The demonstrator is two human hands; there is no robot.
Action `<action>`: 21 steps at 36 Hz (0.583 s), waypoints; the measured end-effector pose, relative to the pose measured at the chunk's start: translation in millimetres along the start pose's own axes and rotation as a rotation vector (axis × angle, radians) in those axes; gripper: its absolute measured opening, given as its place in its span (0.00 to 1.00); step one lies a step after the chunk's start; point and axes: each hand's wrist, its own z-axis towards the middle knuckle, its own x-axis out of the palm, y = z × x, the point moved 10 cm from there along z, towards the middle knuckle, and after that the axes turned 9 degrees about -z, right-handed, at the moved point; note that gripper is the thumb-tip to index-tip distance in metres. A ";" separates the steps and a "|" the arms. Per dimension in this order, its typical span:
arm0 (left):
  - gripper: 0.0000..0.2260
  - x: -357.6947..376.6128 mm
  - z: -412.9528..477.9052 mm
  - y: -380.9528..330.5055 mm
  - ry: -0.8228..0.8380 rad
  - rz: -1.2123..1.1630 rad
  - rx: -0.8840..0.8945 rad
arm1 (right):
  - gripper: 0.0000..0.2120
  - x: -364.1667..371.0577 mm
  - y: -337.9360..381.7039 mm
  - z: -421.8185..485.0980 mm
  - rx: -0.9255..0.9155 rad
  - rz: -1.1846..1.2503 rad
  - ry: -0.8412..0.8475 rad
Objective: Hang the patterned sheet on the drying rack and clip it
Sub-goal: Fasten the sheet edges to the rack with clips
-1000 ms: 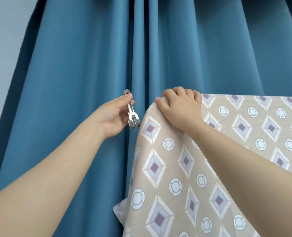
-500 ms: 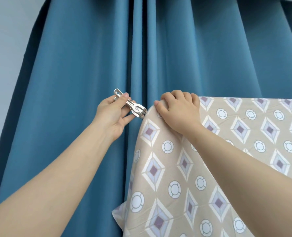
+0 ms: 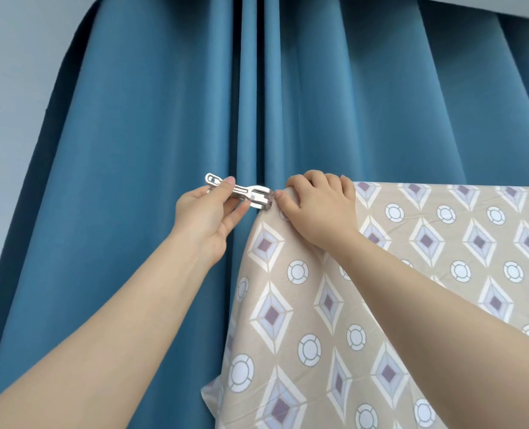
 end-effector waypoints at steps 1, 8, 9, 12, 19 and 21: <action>0.07 -1.6 1.5 -3.5 -0.011 0.012 0.033 | 0.18 0.0 -0.6 -0.3 -0.003 0.003 0.003; 0.07 -3.7 4.5 -0.8 0.056 0.150 0.038 | 0.21 0.2 -7.4 -1.7 0.001 0.002 0.009; 0.08 -4.2 4.0 -0.4 0.060 0.141 0.024 | 0.21 0.7 -7.4 -1.8 0.001 0.001 0.012; 0.10 -2.9 1.7 -0.9 0.093 0.110 0.013 | 0.22 1.6 -4.9 -2.0 -0.003 -0.011 0.012; 0.05 7.7 -8.2 -4.8 0.209 0.079 0.050 | 0.22 0.8 0.4 -1.7 -0.008 -0.026 -0.003; 0.06 9.6 -9.9 -5.5 0.223 0.095 0.063 | 0.22 0.5 -0.3 -1.8 -0.007 -0.028 -0.001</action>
